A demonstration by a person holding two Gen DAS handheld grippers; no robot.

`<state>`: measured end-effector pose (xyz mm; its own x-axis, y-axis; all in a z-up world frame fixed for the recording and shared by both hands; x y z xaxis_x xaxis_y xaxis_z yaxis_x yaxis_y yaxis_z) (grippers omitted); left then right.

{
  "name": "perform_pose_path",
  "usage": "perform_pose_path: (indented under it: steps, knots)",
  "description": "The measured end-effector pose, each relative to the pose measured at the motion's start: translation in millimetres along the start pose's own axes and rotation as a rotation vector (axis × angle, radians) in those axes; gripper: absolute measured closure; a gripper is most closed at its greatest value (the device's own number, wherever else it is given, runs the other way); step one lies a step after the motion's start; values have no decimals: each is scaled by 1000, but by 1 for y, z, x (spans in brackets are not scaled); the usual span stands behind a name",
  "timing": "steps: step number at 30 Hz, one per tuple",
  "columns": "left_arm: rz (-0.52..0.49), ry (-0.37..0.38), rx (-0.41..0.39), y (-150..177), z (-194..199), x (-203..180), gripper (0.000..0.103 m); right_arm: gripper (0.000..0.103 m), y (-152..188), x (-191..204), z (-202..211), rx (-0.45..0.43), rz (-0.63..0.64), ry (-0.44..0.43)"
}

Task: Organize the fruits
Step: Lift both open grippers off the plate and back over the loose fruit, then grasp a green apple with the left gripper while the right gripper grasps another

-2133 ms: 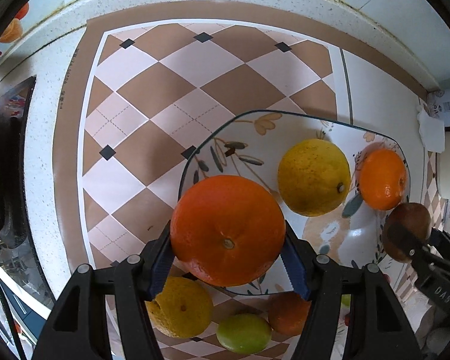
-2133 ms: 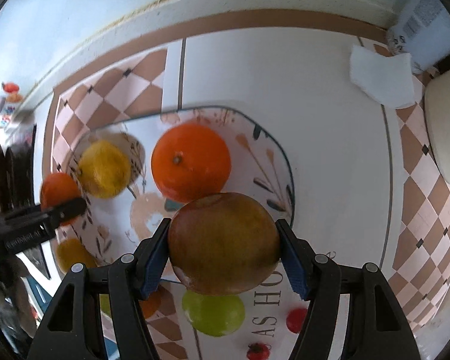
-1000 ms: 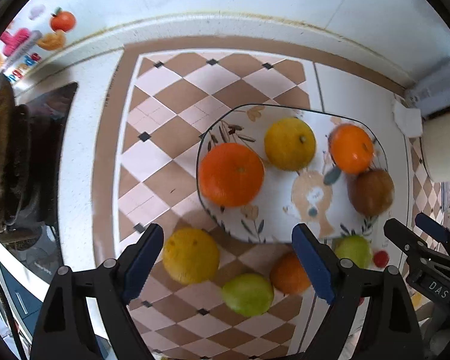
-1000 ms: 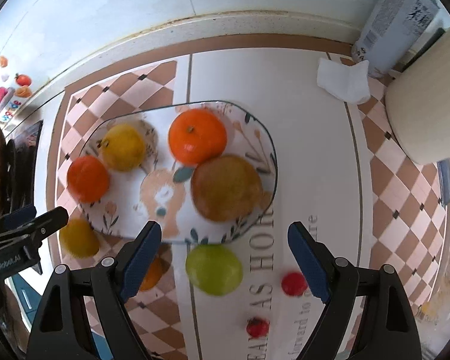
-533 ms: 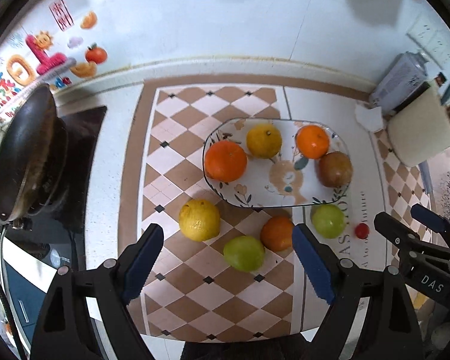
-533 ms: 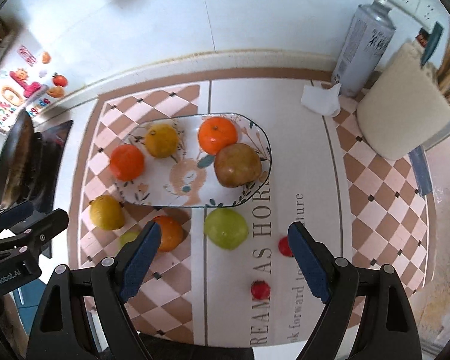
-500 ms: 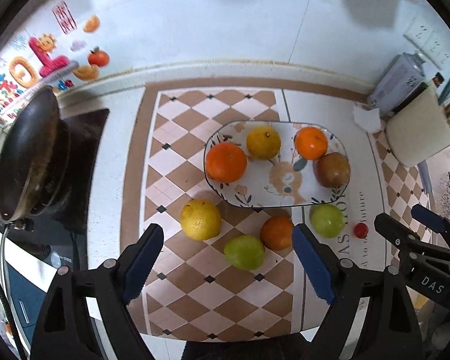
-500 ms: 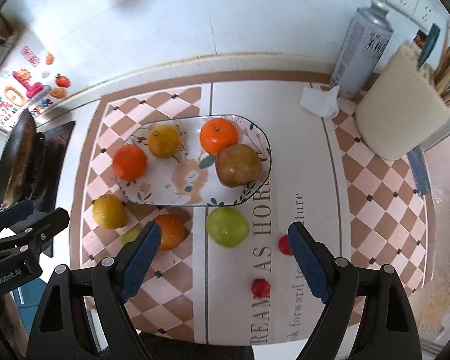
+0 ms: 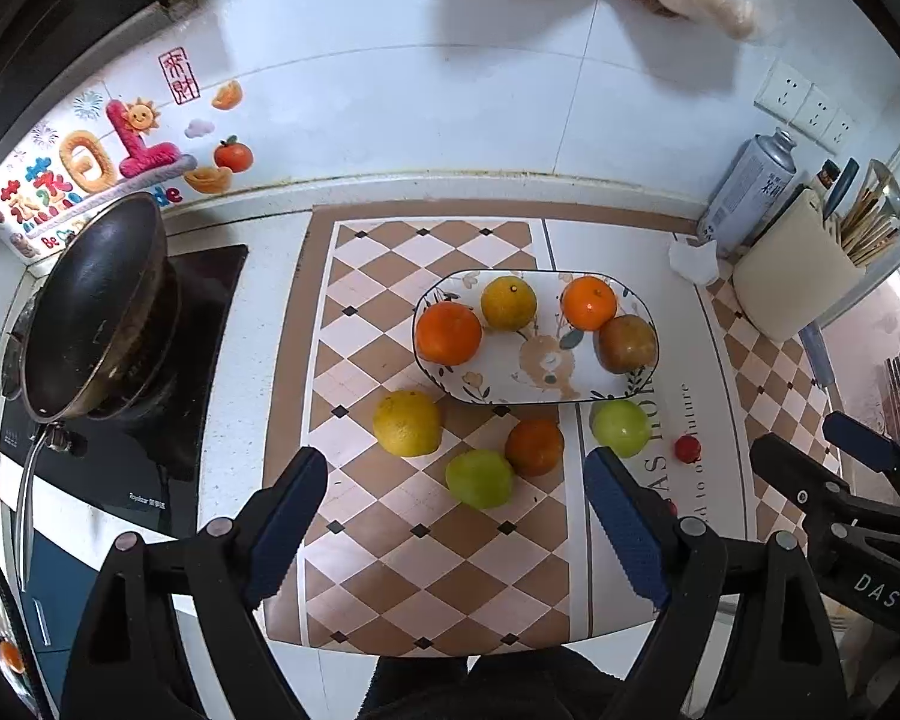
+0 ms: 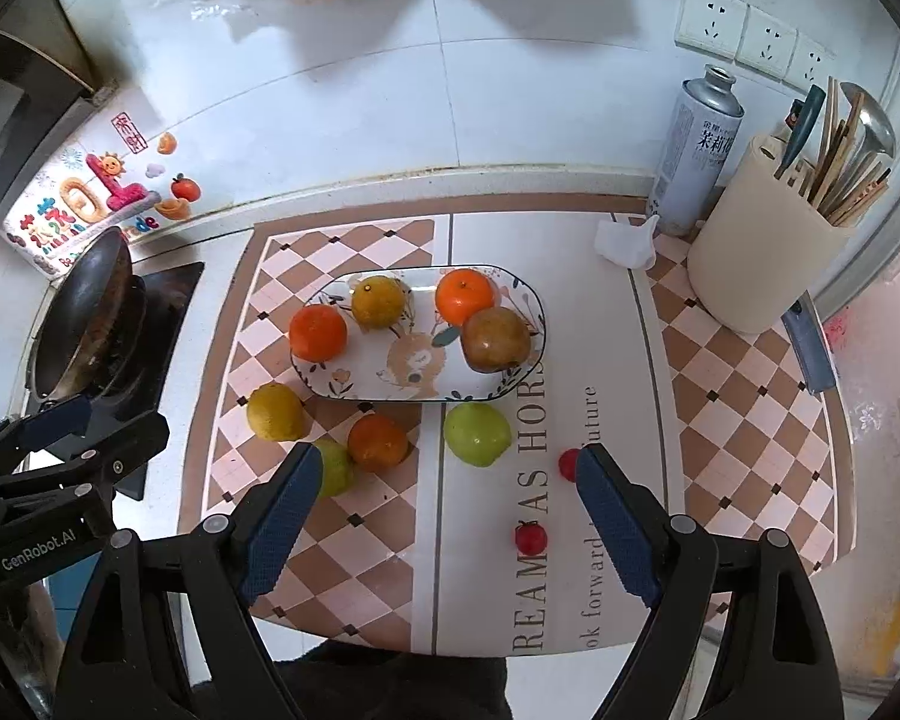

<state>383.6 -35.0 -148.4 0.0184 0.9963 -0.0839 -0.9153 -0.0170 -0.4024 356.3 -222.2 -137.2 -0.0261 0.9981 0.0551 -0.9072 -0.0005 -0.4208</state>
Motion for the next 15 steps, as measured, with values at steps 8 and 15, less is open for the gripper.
perform_pose_path:
  steps: [8,15]
  knots:
    - [18,-12,-5,7,2,0,15,9,6,-1,-4,10,-32,-44]
    - [50,-64,61,5,-41,4,12,8,5,-28,-50,88,-84,-69]
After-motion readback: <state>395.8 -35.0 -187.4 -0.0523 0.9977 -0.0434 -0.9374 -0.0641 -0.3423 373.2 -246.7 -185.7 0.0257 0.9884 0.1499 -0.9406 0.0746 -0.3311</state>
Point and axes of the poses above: each gripper's, at about its wrist camera, not at the fingertips, and z roughly against the way its jaws point, x to its left, y to its underside, the point moved 2 cm from there along -z, roughly the way its jaws point, and after that the axes turned 7 degrees about z, right-handed, at the moved point
